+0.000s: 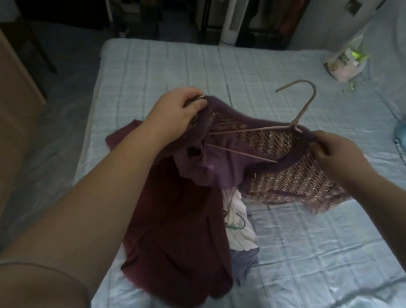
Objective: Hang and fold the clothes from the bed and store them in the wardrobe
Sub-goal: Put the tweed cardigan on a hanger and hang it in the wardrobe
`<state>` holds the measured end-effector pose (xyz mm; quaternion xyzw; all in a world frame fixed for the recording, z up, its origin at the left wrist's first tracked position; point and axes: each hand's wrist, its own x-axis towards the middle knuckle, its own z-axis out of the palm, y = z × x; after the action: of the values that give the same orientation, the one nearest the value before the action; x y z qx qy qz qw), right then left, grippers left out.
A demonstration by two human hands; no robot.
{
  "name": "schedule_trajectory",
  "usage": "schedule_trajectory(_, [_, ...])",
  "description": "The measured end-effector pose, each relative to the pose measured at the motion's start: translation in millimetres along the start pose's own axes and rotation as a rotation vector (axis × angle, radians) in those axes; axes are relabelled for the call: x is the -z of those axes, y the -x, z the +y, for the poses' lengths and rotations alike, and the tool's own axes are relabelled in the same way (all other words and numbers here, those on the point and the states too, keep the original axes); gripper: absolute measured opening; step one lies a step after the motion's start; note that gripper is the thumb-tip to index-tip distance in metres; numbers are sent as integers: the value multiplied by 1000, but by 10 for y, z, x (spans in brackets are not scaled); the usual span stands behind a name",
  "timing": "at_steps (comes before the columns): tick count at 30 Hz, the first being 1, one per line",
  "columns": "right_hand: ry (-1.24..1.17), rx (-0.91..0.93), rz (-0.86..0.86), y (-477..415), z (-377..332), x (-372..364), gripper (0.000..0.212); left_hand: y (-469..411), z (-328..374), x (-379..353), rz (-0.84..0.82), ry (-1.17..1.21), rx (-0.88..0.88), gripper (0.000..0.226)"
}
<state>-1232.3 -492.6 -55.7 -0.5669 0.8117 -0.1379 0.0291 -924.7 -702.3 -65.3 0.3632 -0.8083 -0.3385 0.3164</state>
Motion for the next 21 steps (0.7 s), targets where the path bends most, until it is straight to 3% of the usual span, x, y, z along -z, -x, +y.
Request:
schedule_trajectory(8, [-115, 11, 151, 165, -432, 391, 17, 136, 749, 330, 121, 121, -2, 12])
schedule_trajectory(15, [-204, 47, 336, 306, -947, 1205, 20, 319, 1578, 750, 162, 58, -67, 12])
schedule_trajectory(18, [-179, 97, 398, 387, -1167, 1595, 18, 371, 1968, 906, 143, -35, -146, 15])
schedule_trajectory(21, [-199, 156, 476, 442, -1298, 1912, 13, 448, 2254, 1083, 156, -319, -237, 19])
